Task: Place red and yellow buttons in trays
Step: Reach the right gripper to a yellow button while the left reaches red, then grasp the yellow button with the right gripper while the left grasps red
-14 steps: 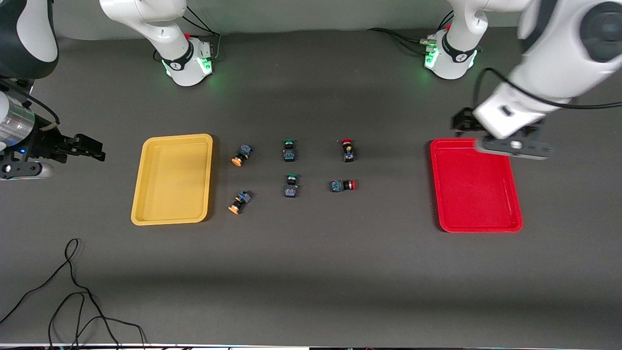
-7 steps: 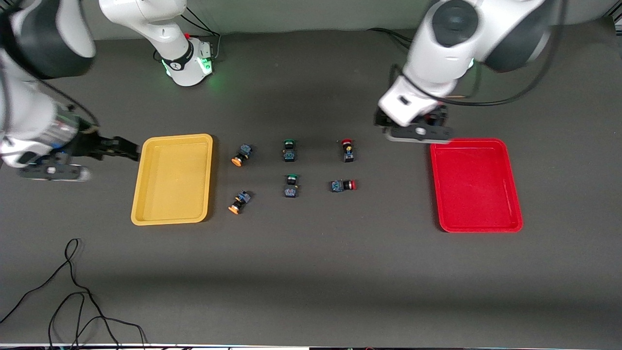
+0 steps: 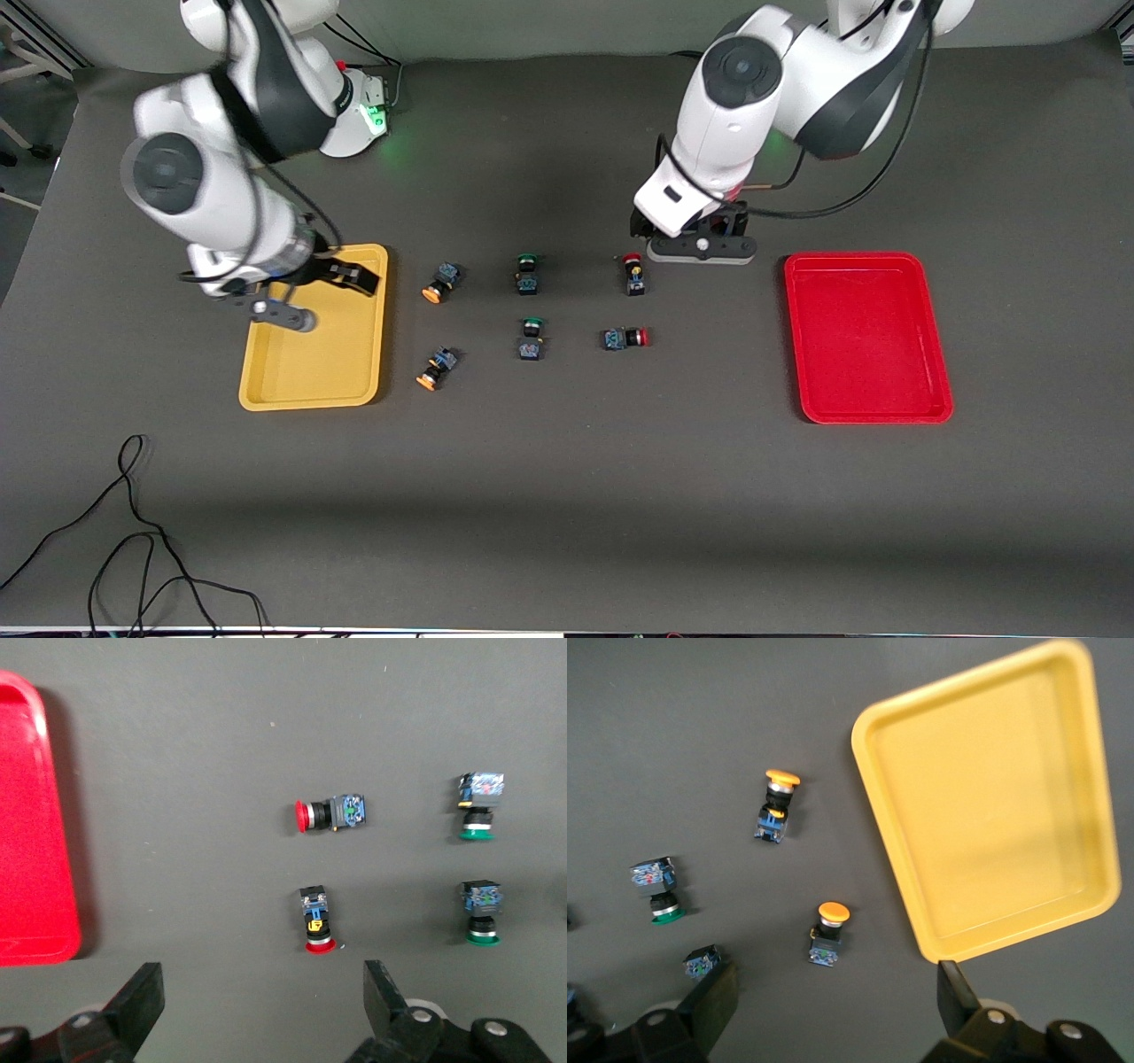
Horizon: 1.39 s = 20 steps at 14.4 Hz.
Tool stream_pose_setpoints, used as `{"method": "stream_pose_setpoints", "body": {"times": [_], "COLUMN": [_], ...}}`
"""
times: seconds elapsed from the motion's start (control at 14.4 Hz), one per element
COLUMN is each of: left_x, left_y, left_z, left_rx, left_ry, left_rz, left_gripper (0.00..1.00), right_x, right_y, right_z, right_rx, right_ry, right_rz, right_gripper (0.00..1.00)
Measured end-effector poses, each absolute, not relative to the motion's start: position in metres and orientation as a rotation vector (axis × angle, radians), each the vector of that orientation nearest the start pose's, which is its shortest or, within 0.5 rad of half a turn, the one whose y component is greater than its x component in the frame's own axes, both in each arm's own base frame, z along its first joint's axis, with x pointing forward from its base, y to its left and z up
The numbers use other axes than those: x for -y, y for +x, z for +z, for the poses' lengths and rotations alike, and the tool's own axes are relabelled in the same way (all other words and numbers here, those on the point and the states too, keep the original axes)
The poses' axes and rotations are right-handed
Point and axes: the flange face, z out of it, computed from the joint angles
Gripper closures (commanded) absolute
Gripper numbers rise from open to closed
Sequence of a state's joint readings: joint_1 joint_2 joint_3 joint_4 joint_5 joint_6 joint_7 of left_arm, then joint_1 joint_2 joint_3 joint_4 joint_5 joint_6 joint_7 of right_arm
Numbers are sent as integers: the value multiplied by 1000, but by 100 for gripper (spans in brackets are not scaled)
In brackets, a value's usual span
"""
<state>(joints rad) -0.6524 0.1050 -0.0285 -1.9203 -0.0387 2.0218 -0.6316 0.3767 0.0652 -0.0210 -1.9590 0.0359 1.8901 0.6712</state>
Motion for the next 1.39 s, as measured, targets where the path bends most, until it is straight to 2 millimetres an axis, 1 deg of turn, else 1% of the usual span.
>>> {"method": "stream_pose_setpoints", "body": {"times": [0.21,0.35,0.49,0.56,0.62,0.76,0.9,1.04,1.18,1.25,1.39], "left_x": [397,410,411,411,410,409,408,407,406,406,407], "left_y": [436,434,437,439,441,440,440,438,437,437,435], "left_z": [366,322,285,269,254,226,209,200,193,191,188], "left_rx": [-29,-29,-22,-16,-12,-8,-7,-7,-7,-7,-10], "left_ry": [-3156,-3144,-3133,-3132,-3132,-3132,-3128,-3119,-3111,-3108,-3104], "left_rz": [64,85,101,101,98,96,103,117,131,135,141], "left_gripper": [0,0,0,0,0,0,0,1,17,18,43], "right_x": [-215,-229,-244,-250,-254,-257,-256,-251,-249,-251,-257], "right_y": [494,473,454,448,445,440,432,424,419,418,413], "right_z": [379,348,324,314,303,274,240,214,194,186,173], "right_rx": [-603,-675,-746,-777,-813,-858,-876,-883,-904,-909,-918], "right_ry": [-3130,-3126,-3127,-3128,-3125,-3118,-3114,-3111,-3104,-3101,-3098], "right_rz": [219,213,221,226,226,217,204,195,184,176,165], "right_gripper": [0,0,0,0,0,0,0,0,0,0,0]}}
